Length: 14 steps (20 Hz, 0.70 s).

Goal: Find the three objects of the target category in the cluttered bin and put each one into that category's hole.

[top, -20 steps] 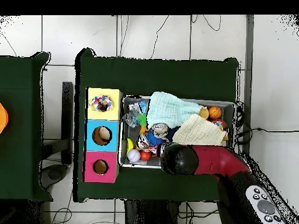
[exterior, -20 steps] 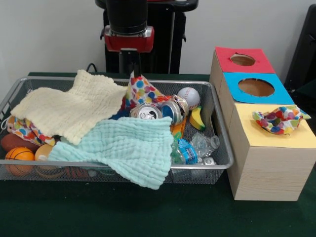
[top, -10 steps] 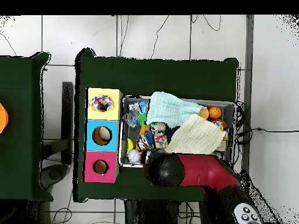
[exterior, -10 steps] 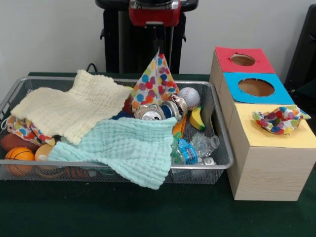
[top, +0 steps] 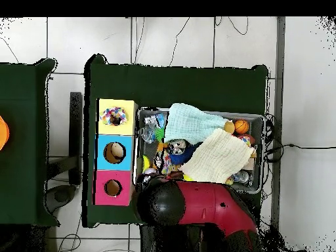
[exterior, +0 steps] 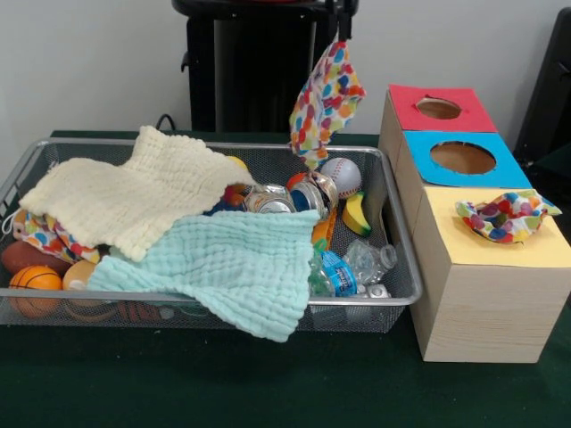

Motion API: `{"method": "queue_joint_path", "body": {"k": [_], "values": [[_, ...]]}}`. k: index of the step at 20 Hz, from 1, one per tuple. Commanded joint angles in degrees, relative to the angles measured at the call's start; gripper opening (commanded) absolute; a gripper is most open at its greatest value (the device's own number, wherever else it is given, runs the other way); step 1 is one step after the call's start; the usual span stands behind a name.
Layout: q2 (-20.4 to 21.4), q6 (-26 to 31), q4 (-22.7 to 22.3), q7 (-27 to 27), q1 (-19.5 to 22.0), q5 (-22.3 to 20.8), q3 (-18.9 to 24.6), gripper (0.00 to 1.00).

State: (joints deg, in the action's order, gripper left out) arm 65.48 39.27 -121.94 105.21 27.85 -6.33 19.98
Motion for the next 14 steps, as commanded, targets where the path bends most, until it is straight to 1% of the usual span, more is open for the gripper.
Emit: {"method": "queue_joint_path", "body": {"k": [1, 7, 9, 10, 14], "values": [[2.8, 5.2, -3.1, 6.6, -1.9, 4.6, -0.8, 0.0], [2.6, 2.8, -3.9, 7.6, -3.9, 5.7, -2.0, 0.0], [1.0, 2.6, -2.5, 7.3, -3.8, 5.2, -2.1, 0.0], [-0.1, 2.9, -1.2, 7.4, -3.9, 4.7, -2.2, 0.0], [-2.2, 4.8, 3.4, 8.2, -4.8, 3.7, -2.5, 0.0]]}}
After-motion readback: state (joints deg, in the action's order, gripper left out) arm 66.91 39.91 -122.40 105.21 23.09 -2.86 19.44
